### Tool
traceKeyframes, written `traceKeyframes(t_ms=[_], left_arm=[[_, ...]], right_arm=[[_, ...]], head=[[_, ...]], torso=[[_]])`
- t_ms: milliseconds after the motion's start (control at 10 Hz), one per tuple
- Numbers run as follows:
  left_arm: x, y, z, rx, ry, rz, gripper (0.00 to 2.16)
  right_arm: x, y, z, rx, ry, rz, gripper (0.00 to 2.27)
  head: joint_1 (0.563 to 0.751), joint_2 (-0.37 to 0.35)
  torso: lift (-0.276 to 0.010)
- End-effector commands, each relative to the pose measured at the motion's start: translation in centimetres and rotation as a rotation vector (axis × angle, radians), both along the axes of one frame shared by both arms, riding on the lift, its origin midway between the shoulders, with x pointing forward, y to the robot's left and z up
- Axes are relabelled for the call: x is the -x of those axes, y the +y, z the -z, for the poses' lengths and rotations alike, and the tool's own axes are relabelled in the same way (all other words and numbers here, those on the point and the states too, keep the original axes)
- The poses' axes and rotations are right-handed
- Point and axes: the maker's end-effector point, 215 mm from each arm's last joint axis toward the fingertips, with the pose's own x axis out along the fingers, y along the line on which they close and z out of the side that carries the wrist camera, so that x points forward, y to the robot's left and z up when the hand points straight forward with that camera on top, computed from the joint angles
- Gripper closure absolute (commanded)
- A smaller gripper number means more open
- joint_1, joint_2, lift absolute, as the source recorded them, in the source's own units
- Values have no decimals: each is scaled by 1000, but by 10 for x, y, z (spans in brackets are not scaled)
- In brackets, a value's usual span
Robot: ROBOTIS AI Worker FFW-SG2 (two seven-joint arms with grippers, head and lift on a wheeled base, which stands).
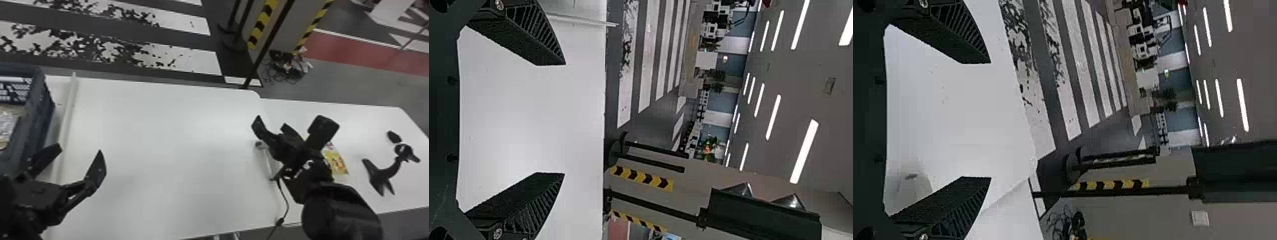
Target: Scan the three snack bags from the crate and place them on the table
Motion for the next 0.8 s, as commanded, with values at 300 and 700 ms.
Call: traceKeyframes(t_ms=[300,700], left_arm=[[-5,-1,0,-3,-6,-5,80],[-13,11,-15,-11,-44,-40,83]], right_arm=[[25,112,-3,104,-187,-114,56],[62,133,3,78,-301,-76,66]], head=[[695,-200],[695,-151]], torso=[[-62],[-62]])
